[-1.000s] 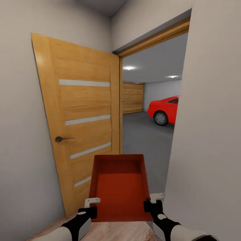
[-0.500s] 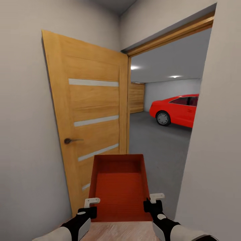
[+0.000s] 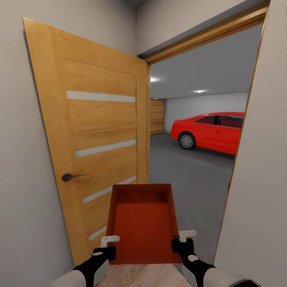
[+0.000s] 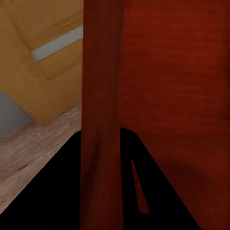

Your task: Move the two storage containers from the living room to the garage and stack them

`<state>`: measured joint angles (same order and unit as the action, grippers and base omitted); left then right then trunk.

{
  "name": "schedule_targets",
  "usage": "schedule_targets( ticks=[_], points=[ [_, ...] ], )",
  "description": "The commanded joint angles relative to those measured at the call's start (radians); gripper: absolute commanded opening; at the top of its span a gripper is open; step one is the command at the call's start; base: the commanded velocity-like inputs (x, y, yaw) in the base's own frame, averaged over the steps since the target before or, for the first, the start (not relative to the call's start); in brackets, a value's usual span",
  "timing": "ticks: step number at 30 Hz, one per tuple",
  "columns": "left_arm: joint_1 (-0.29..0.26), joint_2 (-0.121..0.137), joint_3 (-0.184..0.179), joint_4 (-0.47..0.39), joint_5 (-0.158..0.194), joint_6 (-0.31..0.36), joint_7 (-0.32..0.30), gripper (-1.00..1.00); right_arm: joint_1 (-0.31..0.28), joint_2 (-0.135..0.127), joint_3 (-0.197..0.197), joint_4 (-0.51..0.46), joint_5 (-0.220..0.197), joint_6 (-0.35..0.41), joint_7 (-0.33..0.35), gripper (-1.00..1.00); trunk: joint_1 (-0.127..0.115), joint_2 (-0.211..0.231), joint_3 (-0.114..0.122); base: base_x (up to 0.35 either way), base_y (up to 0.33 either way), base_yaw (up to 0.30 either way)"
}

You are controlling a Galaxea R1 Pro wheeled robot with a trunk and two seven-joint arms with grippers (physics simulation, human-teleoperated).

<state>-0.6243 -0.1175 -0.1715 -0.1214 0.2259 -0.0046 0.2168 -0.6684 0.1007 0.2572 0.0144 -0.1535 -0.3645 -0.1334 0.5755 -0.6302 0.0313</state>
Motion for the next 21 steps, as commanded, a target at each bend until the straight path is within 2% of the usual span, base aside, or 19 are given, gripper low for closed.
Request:
schedule_targets(
  ticks=[1, 21],
  points=[
    [0.000, 0.006, 0.003, -0.006, 0.000, 0.002, -0.040, -1.00, 0.000, 0.001, -0.036, 0.002, 0.006, 0.001, 0.001, -1.00, 0.001, 0.000, 0.000, 0.320, 0.089, -0.282],
    [0.000, 0.006, 0.003, -0.006, 0.000, 0.000, -0.040, -1.00, 0.000, 0.000, -0.036, 0.002, 0.006, 0.001, 0.001, -1.00, 0.001, 0.000, 0.000, 0.315, 0.099, -0.283]
  ],
)
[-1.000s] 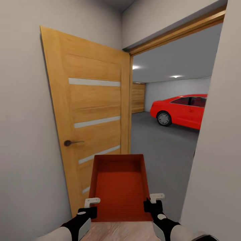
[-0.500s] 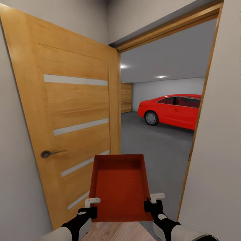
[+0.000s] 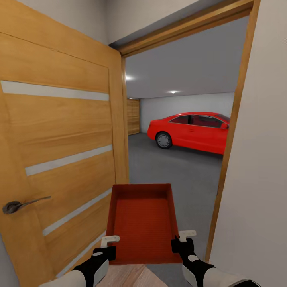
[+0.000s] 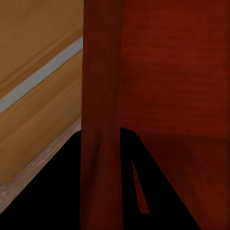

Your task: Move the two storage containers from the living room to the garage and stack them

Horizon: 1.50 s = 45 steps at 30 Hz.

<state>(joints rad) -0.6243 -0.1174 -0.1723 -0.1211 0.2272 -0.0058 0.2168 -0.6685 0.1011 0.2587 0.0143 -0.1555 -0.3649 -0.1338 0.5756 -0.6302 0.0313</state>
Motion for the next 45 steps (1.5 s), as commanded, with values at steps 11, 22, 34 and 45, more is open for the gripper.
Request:
schedule_targets(
  ticks=[11, 22, 34, 45],
  points=[
    [0.000, 0.006, 0.003, -0.006, -0.002, 0.001, -0.040, -1.00, 0.000, 0.000, -0.038, 0.003, 0.008, 0.001, 0.002, -1.00, 0.001, -0.001, 0.000, 0.045, 0.015, -0.283],
    [0.000, 0.006, 0.004, -0.006, -0.002, 0.002, -0.040, -1.00, 0.000, 0.000, -0.038, 0.003, 0.008, 0.001, 0.002, -1.00, 0.001, -0.001, 0.000, 0.128, 0.170, -0.190],
    [0.000, 0.006, 0.004, -0.006, -0.002, 0.003, -0.040, -1.00, 0.000, -0.004, -0.038, 0.003, 0.008, 0.002, 0.003, -1.00, 0.001, -0.001, 0.000, 0.191, 0.270, -0.106],
    [0.000, 0.006, 0.004, -0.006, -0.002, 0.003, -0.042, -1.00, 0.000, -0.004, -0.038, 0.003, 0.008, 0.001, 0.003, -1.00, 0.001, -0.001, 0.000, 0.196, 0.271, -0.278]
  ],
)
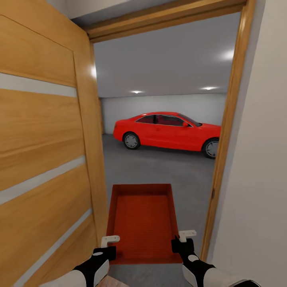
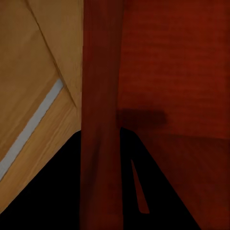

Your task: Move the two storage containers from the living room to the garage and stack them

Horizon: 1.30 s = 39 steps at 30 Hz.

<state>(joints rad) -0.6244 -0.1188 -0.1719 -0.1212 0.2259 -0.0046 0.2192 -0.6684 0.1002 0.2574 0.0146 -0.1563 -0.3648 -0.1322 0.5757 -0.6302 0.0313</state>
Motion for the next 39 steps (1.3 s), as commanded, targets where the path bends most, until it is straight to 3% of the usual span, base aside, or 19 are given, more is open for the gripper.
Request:
schedule_targets(
  ticks=[1, 27, 39],
  points=[
    [0.000, 0.008, 0.003, -0.006, 0.000, 0.002, -0.044, -1.00, 0.000, -0.004, -0.037, 0.002, 0.009, 0.001, 0.002, -1.00, 0.001, -0.001, 0.000, 0.201, 0.271, -0.282],
    [0.000, 0.008, 0.003, -0.006, 0.000, 0.000, -0.044, -1.00, 0.000, -0.001, -0.037, 0.002, 0.009, 0.001, 0.002, -1.00, 0.001, -0.001, 0.000, 0.217, 0.254, -0.282],
    [0.000, 0.008, 0.003, -0.007, 0.000, 0.000, -0.043, -1.00, 0.000, -0.001, -0.037, 0.002, 0.009, 0.001, 0.000, -1.00, 0.001, -0.001, 0.000, 0.032, 0.028, -0.102]
  ],
)
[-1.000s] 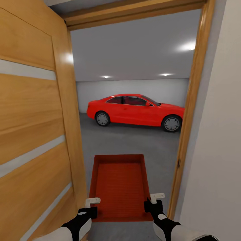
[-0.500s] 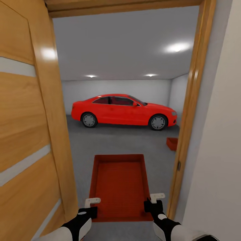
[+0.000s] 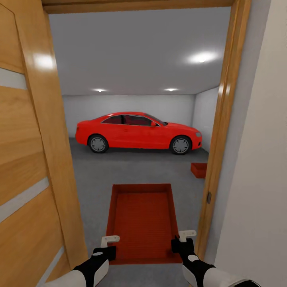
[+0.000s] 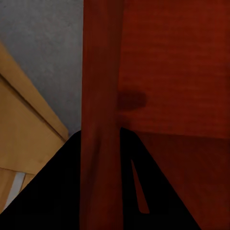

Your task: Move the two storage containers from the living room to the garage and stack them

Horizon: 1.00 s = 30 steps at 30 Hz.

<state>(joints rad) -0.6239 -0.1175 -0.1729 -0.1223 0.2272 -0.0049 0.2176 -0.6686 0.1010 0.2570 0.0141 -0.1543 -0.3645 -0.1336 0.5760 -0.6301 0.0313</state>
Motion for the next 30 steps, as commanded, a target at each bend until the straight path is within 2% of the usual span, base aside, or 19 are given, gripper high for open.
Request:
schedule_targets(
  ticks=[1, 21, 30],
  points=[
    [0.000, 0.007, 0.004, -0.006, -0.002, 0.000, -0.041, -1.00, 0.000, -0.001, -0.036, 0.003, 0.007, 0.001, 0.002, -1.00, 0.000, -0.001, 0.000, 0.071, 0.001, -0.003],
    [0.000, 0.007, 0.004, -0.005, -0.002, 0.000, -0.041, -1.00, 0.000, -0.001, -0.036, 0.003, 0.007, 0.006, -0.003, -1.00, 0.000, -0.001, 0.000, 0.301, 0.000, 0.000],
    [0.000, 0.006, 0.004, -0.005, -0.002, 0.000, -0.041, -1.00, 0.000, -0.001, -0.036, 0.003, 0.007, 0.005, -0.003, -1.00, 0.000, -0.001, 0.000, 0.322, 0.078, 0.000]
  ],
)
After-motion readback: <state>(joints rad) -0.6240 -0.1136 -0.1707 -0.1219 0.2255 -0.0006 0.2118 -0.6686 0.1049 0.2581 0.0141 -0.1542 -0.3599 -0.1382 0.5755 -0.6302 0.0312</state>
